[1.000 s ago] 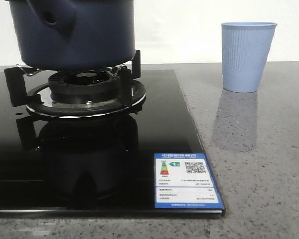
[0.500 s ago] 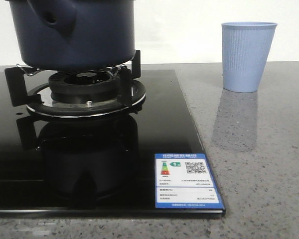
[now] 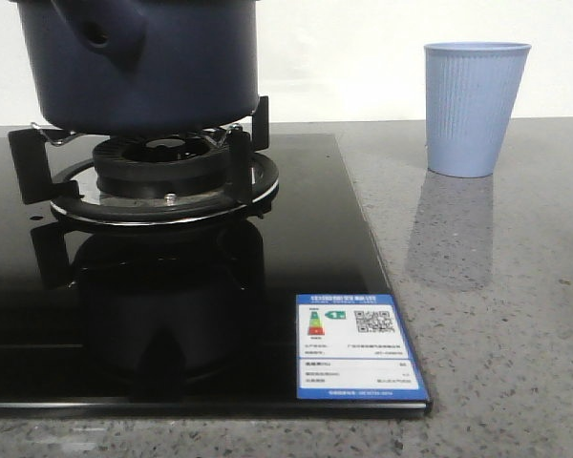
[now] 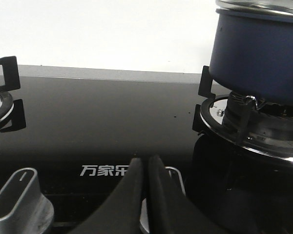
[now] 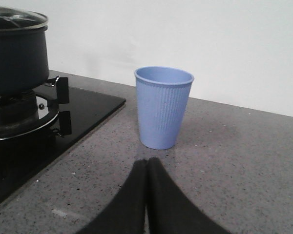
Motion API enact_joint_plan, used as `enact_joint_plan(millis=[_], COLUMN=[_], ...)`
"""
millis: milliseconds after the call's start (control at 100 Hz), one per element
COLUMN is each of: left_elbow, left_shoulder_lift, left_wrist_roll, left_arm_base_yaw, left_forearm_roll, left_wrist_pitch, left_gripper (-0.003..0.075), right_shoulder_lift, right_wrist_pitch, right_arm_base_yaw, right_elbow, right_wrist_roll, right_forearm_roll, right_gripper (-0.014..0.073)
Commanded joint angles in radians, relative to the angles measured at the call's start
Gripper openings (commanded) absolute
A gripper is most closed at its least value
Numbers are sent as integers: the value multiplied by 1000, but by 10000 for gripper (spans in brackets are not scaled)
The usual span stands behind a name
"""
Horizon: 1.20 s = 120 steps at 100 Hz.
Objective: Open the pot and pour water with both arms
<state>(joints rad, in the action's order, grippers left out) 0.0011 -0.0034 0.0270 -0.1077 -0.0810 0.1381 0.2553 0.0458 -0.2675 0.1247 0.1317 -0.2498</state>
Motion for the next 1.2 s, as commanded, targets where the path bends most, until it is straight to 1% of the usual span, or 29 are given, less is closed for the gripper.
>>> enact_joint_plan(millis=[0,40,110,250,320,430,440,490,620,720,810,1190], left_elbow=[33,33,33,33,33,33,33,33,33,33,33,33], left_shoulder_lift=[-28,-28,-28,-28,-28,-28,-28,-28,-28,-28,-26,-26], left_wrist_roll=[-11,-11,-11,-11,-11,-11,-11,-11,-11,-11,-11,-11], left_arm_base_yaw=[2,2,2,2,2,2,2,2,2,2,2,2], left_forearm_roll=[-9,-9,-9,-9,-9,-9,-9,-9,-9,-9,-9,-9], left_wrist_pitch=[-76,-76,-76,-76,-76,-76,-76,-76,-76,-76,-76,-76], left_gripper=[-19,-19,-19,-19,-19,-19,-19,-19,-19,-19,-19,-19], right_shoulder_lift=[25,25,12,-68,-113,-163,-168,-183,-224,-288,-282,-282], right_wrist_pitch=[170,194,196,199,184,141,113,73,2,-94,-145,-127], right_arm_base_yaw=[1,3,28,139,194,244,245,250,252,252,252,252], right_elbow=[0,-14,-38,-99,-125,-162,-162,-162,-162,-162,-162,-162], right_wrist_roll=[-283,-294,-292,-283,-243,-125,-118,-89,-89,-89,-89,-89], right_forearm_roll=[256,273,294,318,308,221,215,189,183,183,185,171], right_gripper=[-74,-74,-74,-74,-74,-74,-74,-74,-74,-74,-74,-74])
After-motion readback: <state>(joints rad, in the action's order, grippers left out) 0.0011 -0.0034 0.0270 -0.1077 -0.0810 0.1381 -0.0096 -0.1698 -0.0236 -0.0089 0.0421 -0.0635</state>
